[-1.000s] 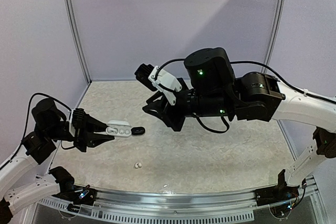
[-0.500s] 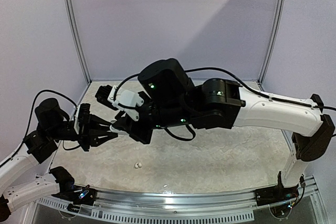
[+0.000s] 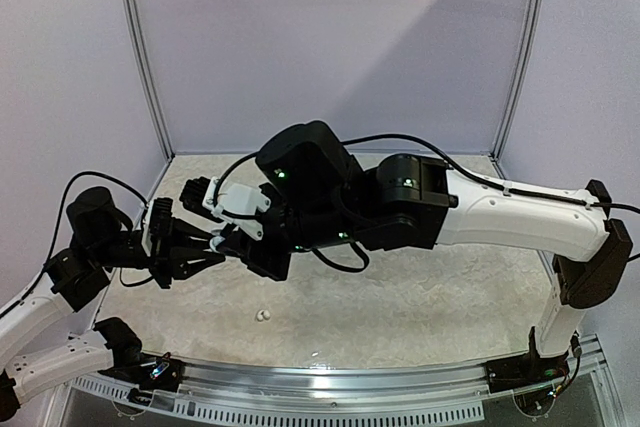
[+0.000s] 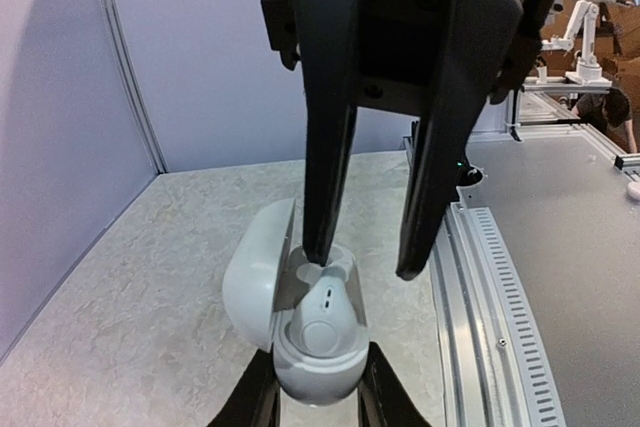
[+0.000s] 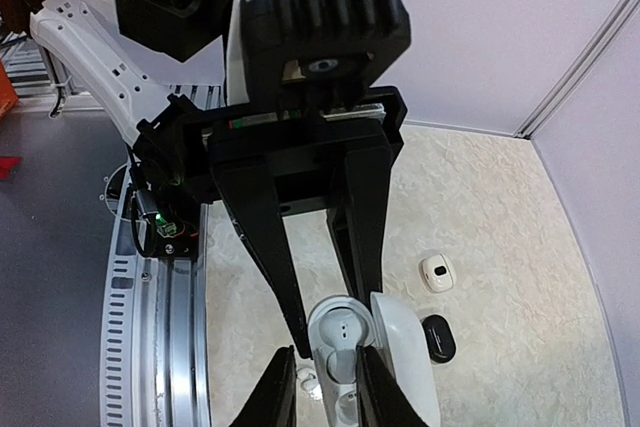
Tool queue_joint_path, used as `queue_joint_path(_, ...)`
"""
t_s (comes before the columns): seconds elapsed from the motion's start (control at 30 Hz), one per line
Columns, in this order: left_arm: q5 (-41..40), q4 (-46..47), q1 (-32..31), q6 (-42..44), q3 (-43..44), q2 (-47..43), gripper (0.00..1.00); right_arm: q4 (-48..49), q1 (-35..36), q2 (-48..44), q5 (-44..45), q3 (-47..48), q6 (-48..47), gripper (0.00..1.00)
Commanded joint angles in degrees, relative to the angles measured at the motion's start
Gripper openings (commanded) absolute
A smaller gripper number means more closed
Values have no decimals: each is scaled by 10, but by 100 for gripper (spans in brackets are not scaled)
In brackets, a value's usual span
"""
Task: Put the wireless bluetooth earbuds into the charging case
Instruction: Pick up the right earbud from the left side groove of the charging case, then insert the right earbud into the right side groove of the charging case.
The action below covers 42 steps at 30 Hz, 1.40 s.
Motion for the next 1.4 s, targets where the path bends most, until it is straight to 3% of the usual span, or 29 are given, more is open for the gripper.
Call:
queue_joint_path(0.0, 1, -13, -11, 14, 15, 4, 0, -7, 1, 12, 14, 11, -4, 21)
queue_joint_path(0.47, 1, -12, -18, 14, 17, 4, 0, -26, 1, 25, 17, 15, -11, 12)
queue_joint_path(0.63, -1, -14, -18, 14, 17, 4, 0, -30, 1, 25, 10, 16, -11, 0)
queue_joint_path(1.13, -10, -16, -18, -4, -2, 4, 0, 33, 1, -67, -8, -30, -6, 0)
queue_joint_path(1.37, -10, -7, -18, -17, -1, 3, 0, 17, 2, -85, -22, -52, 7, 0)
